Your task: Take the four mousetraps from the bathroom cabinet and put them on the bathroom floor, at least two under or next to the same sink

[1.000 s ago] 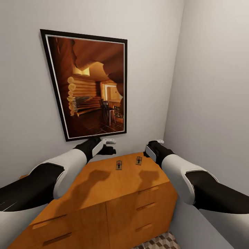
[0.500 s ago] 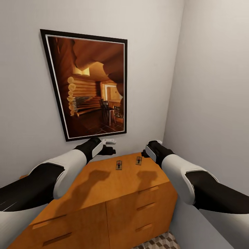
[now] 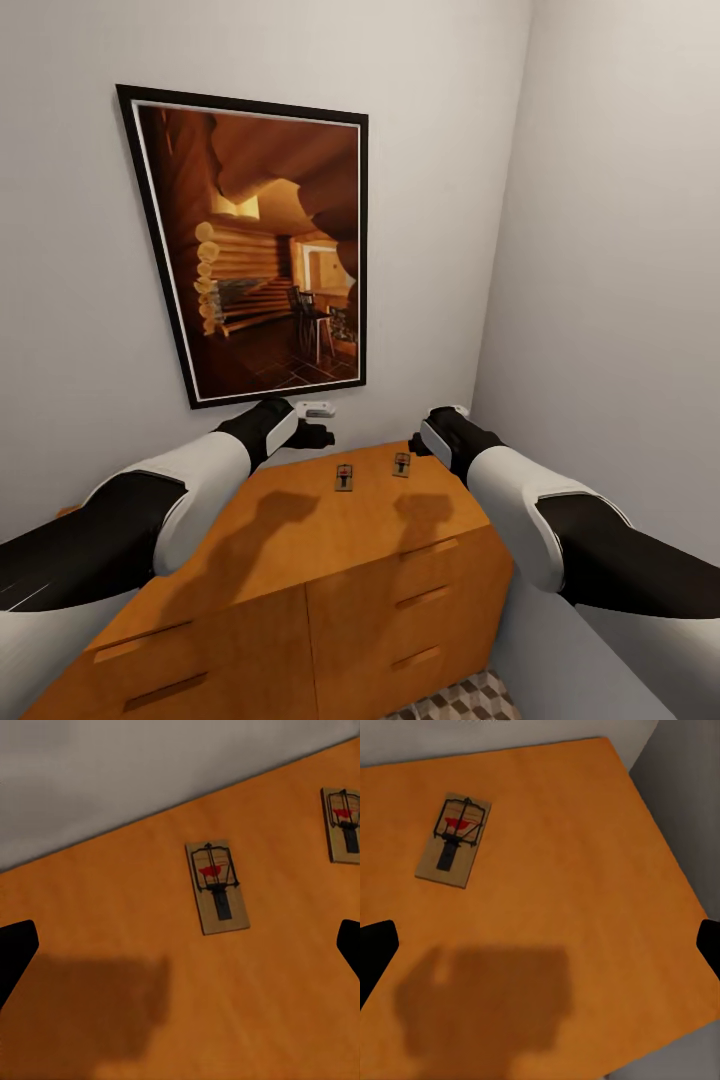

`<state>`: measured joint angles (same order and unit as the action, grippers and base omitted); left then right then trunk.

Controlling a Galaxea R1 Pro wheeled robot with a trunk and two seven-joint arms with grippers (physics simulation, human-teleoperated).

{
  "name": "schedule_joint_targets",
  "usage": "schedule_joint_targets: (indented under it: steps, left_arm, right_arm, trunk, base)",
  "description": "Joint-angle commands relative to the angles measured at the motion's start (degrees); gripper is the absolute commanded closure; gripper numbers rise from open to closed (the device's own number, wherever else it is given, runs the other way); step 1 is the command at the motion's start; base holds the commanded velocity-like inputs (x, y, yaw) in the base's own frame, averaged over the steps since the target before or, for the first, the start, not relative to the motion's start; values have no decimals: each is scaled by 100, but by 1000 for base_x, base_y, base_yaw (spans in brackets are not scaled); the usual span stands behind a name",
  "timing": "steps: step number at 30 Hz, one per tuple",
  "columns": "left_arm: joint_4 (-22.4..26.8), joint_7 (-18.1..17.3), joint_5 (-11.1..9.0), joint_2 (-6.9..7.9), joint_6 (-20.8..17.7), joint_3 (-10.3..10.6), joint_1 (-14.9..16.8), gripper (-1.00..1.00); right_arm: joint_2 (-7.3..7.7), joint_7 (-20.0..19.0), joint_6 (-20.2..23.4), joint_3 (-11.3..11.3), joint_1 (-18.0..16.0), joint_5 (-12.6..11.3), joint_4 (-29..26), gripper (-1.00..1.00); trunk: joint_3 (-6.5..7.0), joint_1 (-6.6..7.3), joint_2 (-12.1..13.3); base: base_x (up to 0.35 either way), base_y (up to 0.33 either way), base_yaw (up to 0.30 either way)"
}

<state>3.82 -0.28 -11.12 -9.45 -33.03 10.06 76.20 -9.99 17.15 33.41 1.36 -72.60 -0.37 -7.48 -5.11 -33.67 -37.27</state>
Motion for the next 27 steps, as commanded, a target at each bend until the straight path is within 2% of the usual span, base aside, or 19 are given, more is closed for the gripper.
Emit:
schedule_joint_targets:
  steps: [1,7,18,27]
  left_arm:
    - [8,2,-49,0,-27,49,4,-100]
    - [4,19,-48,-6,-18,49,2,-100]
    - [12,46,-44,0,-19,49,3,-100]
    - [6,33,-50,-9,-13,49,6,-100]
  right_arm:
    - [-1,16,31,14,-5,-4,-8,-100]
    - [-1,25,4,7,-3,1,-8,-100]
    - [-1,31,-13,2,-2,1,-8,-100]
    - [-1,26,-78,-3,-1,-2,-8,-100]
  trunk:
    - [-11,-2,-9]
    - [-11,-2,-9]
    - [-11,-2,-9]
    - [-11,-2,-9]
  base:
    - [0,0,0]
    - [26,-12,0]
    - [139,-106,0]
    - [32,-25,0]
